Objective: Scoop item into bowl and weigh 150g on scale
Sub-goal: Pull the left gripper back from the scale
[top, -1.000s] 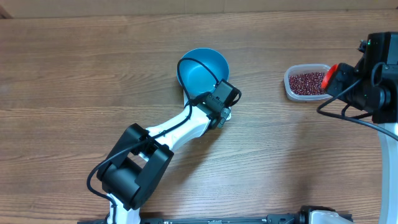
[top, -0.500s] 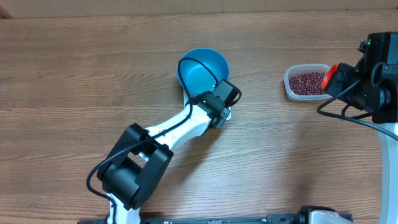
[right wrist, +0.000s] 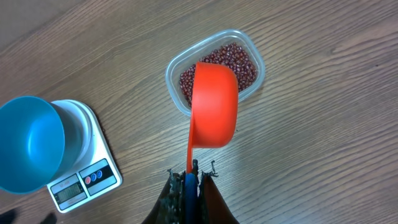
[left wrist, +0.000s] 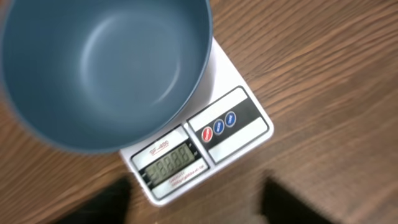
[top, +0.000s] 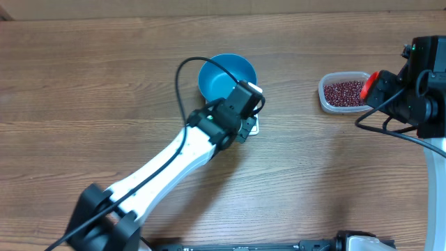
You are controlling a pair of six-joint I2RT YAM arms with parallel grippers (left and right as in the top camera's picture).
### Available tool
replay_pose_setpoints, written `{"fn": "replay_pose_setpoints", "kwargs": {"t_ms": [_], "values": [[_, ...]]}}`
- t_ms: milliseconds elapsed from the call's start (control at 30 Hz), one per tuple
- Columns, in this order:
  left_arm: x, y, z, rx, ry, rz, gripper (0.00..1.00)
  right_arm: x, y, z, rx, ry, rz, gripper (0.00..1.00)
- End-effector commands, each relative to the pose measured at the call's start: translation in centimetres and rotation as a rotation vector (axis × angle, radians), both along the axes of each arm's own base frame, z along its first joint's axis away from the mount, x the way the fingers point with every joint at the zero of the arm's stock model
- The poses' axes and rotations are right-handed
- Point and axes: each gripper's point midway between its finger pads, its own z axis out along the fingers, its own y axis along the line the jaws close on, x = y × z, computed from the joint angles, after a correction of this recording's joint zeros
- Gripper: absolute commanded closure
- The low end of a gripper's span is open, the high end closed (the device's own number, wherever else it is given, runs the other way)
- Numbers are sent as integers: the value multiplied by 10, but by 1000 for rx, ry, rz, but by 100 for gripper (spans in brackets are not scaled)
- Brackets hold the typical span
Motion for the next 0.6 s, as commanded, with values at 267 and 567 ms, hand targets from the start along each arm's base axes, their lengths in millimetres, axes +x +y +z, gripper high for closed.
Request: {"fn": "replay_pose_setpoints", "kwargs": {"t_ms": [267, 567], "values": [[-29, 37, 85, -68, -101, -19, 0, 2, 0, 9, -6, -31, -3, 96], [-42, 83, 118, -95, -141, 62, 0, 2, 0, 8, -6, -29, -3, 96]]}}
